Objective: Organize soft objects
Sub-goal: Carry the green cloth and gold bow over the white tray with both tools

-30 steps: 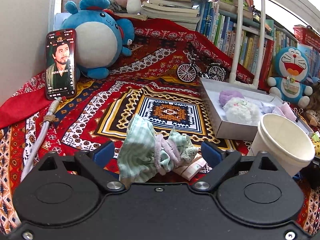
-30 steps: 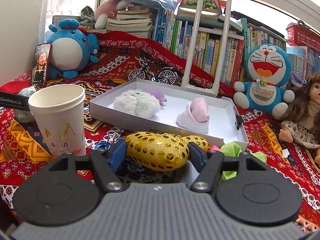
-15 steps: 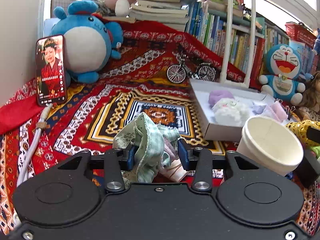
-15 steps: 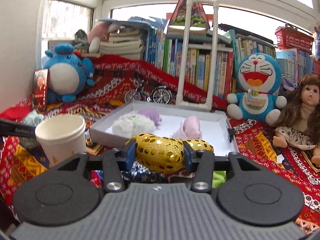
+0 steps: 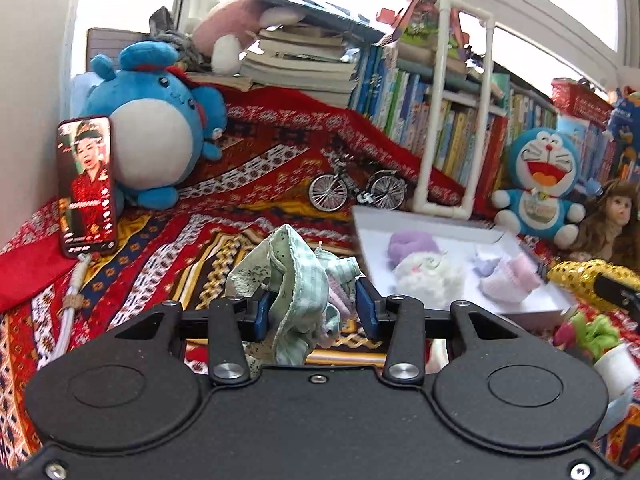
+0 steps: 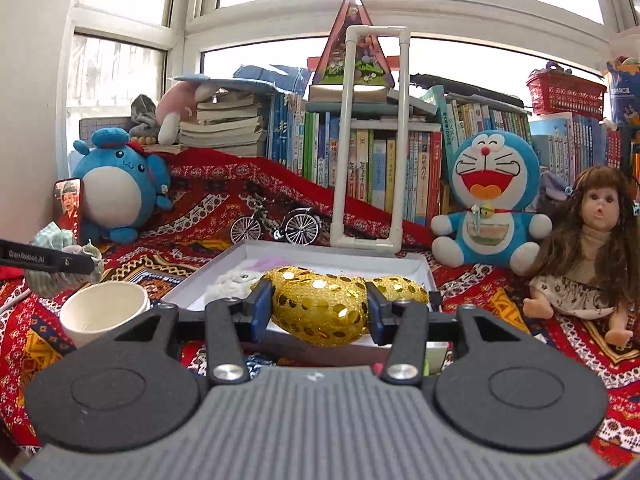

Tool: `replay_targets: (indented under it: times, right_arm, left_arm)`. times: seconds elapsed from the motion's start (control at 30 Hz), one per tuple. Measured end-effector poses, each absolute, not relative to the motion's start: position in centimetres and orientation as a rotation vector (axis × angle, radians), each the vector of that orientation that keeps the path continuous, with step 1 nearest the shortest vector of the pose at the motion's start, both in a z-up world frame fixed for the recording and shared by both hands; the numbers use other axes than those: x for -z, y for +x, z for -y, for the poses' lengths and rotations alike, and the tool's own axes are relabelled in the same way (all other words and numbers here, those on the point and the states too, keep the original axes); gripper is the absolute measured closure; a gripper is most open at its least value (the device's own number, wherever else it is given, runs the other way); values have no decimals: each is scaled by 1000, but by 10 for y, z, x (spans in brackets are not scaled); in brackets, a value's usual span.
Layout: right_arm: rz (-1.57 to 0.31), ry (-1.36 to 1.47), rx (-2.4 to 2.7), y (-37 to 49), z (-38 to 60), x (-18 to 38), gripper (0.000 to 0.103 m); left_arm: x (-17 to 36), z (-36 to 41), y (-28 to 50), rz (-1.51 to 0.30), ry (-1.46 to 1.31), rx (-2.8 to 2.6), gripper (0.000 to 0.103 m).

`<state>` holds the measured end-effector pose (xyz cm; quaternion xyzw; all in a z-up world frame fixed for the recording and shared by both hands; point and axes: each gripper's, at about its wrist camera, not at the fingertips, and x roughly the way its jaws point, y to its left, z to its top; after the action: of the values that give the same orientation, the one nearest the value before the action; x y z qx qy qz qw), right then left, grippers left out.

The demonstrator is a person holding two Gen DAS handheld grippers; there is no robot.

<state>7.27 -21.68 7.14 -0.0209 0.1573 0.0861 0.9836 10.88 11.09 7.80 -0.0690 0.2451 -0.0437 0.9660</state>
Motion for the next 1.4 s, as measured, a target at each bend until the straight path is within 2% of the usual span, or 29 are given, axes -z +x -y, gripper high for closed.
replay_targets:
  times: [0.23,0.6,0.97,1.2,1.4]
  right_arm:
    - [-335,-2,-153,87,230,-83,52]
    - [-515,69,-158,137,249,-85,52]
    - [-693,69,-188,193,256,-81,51]
    - [-783,78,-200,219,256,-65,51]
    - [-803,87,-207,234,253,-55,51]
  left_arm:
    - [-108,-102,126,-501,-162,179,63]
    - [-142,-60,193,-702,-186,397,63]
    - [-109,4,272,-1048,-138,485,63]
    - [-80,22,303,-1148,-82,437,63]
    - [-63,23,319,-1153,-91,407,63]
